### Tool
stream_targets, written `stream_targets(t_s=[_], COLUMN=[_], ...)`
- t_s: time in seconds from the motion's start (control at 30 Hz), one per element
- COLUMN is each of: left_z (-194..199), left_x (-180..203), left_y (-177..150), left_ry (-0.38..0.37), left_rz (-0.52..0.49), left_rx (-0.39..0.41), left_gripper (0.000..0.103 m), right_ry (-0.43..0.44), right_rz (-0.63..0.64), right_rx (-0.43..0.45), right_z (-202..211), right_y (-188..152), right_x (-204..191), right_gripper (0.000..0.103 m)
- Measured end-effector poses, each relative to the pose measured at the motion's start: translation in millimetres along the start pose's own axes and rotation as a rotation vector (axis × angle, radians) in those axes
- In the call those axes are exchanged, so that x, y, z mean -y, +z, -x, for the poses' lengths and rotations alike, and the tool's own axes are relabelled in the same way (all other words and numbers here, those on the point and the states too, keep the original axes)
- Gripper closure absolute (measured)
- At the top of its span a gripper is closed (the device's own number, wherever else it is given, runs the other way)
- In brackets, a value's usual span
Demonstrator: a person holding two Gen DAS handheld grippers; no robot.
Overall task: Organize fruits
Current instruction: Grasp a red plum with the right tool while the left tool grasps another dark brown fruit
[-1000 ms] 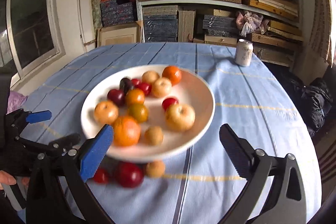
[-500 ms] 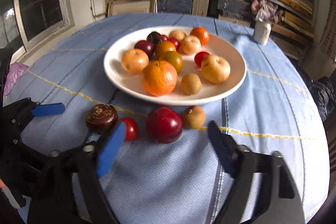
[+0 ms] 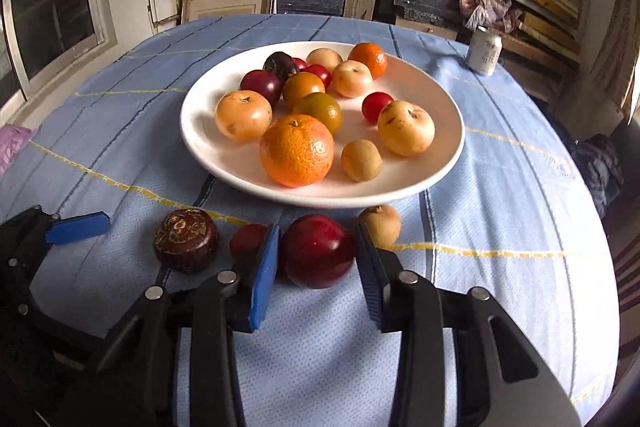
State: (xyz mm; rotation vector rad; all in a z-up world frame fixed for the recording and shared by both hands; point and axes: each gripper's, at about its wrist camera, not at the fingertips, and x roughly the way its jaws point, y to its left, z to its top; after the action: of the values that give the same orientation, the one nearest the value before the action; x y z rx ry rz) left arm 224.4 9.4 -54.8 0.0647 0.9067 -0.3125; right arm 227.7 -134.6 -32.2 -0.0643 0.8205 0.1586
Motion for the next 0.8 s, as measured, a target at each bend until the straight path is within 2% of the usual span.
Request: stream_targets(t_s=[0.1,0.2,0.37,0.5,0.63,0.8], left_z=[2,2,0,-4,-11,-19], left_x=[-4,-4,-2,0,6,20], left_y=[1,2,4,8,13,19], left_ry=[-0.020,-0.019,0.018,0.083,0.131,0.137], left_rz=[0.027,0.042,0.072,0.085,0.081,0.046], left_rx=[0.010,0.014,0.015,0.004,-0.009,-0.019], left_gripper=[0.003,0.003,0.003,0.003,0.003,0.003], right_ry=[-0.004,0.036,0.064,0.045,0.091,0.131], right_rz=[-0.011,-0.043,-0.094,-0.071,-0.078,-0.087], right_rx=[0.014,0.020,0.037,0.090,0.126,0.143], right_z=[8,18,36,49,55,57], right_y=[-9,-18,-33,-39,-39,-42], right_x=[5,15,37,50,59,68], right_gripper=[0.066,0.066,0.066,0.066,0.066,0.066])
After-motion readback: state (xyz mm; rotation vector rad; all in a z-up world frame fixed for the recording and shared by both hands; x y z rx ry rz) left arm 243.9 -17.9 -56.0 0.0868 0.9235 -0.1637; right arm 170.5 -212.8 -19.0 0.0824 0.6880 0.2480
